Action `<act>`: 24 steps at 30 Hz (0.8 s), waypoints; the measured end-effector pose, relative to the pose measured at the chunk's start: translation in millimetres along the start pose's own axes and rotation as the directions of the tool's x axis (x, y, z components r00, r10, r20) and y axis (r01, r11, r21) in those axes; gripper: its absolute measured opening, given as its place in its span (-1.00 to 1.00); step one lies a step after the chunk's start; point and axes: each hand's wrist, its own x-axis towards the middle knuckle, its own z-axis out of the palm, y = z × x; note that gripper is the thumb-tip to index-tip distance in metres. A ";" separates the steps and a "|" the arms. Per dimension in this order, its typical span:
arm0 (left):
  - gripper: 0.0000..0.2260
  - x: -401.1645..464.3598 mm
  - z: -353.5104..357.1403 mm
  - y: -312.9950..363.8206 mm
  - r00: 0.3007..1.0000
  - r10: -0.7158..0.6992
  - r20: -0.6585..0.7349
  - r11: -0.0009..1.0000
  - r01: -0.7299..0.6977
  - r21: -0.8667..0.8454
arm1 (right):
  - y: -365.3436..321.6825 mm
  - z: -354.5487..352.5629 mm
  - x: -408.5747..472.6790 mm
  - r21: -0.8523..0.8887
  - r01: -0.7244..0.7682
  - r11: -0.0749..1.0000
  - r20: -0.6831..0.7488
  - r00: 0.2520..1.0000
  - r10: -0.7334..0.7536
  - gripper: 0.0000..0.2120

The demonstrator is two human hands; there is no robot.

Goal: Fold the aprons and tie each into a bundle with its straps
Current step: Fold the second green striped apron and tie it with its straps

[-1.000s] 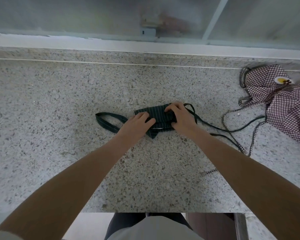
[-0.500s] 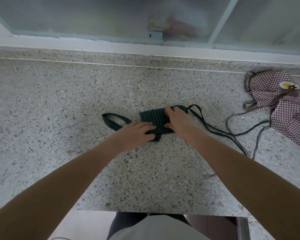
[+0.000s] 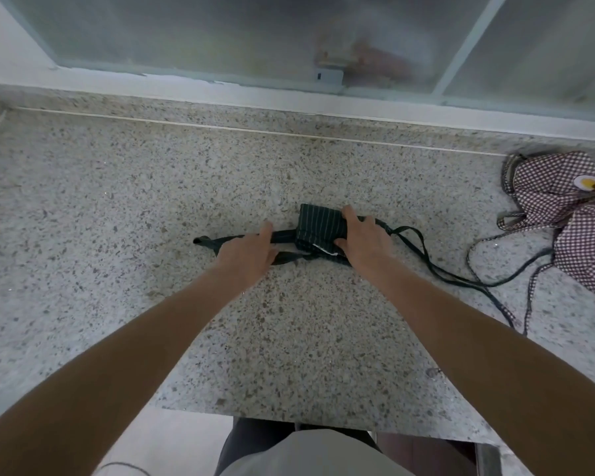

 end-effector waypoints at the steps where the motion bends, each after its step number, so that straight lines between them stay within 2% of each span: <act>1: -0.59 3.8 2.7 2.2 0.998 -0.058 -0.039 0.994 0.054 -0.097 | 0.0 -0.8 0.6 0.004 0.004 1.000 0.010 1.000 -0.004 -0.48; 3: -0.56 13.9 6.1 6.5 0.994 -0.081 -0.070 0.990 0.072 -0.121 | 0.3 -1.8 0.2 -0.006 0.019 1.000 0.015 1.000 -0.019 -0.50; 5: -0.68 21.2 3.7 8.8 0.997 -0.070 -0.044 0.995 0.066 -0.073 | 1.9 -0.6 -1.0 -0.006 0.035 0.999 0.019 0.999 -0.035 -0.50; 7: -0.72 20.0 -1.2 8.2 1.000 0.014 -0.010 1.000 -0.014 0.017 | 3.9 0.6 -0.6 0.008 0.044 0.999 0.028 0.999 -0.044 -0.50; 9: -0.71 12.1 -3.0 5.8 0.979 0.181 0.097 0.979 -0.189 0.081 | 3.7 -0.3 1.6 0.018 0.041 0.999 0.038 0.998 -0.042 -0.52; 11: -0.70 2.7 -2.6 6.8 0.919 0.289 0.269 0.952 -0.305 0.018 | 1.3 -2.1 3.7 0.013 0.031 0.999 0.049 0.998 -0.032 -0.52; 13: -0.66 -0.7 -2.5 13.8 0.877 0.309 0.368 0.939 -0.344 0.031 | -0.8 -2.6 5.2 0.006 0.025 1.000 0.057 0.998 -0.025 -0.53; 15: -0.54 0.5 -5.0 21.8 0.904 0.232 0.360 0.947 -0.293 0.127 | -0.8 -2.4 5.7 0.007 0.033 0.999 0.060 0.998 -0.033 -0.52; 17: -0.56 2.9 -8.1 26.6 0.950 0.119 0.289 0.992 -0.125 0.003 | 1.6 -3.2 5.4 0.015 0.055 0.998 0.067 0.996 -0.056 -0.48; 19: -0.68 11.8 -9.1 31.3 0.990 -0.004 0.138 0.960 0.043 -0.278 | 5.8 -4.3 4.0 0.019 0.080 0.997 0.099 0.992 -0.081 -0.43; 20: -0.70 16.8 -11.2 33.2 0.993 -0.093 0.075 0.891 0.117 -0.438 | 7.9 -3.6 2.7 -0.002 0.099 0.995 0.118 0.988 -0.098 -0.41; 22: -0.62 26.1 -15.7 39.2 0.959 -0.262 0.112 0.641 0.260 -0.722 | 11.9 -1.0 -0.9 -0.093 0.176 0.980 0.128 0.978 -0.163 -0.41; 23: -0.55 32.3 -18.9 43.9 0.945 -0.272 0.183 0.550 0.309 -0.776 | 15.3 1.6 -3.7 -0.132 0.217 0.967 0.114 0.973 -0.202 -0.41; 24: -0.52 37.9 -19.4 47.2 0.946 -0.234 0.224 0.527 0.317 -0.789 | 18.9 5.1 -7.2 -0.152 0.253 0.955 0.097 0.966 -0.240 -0.42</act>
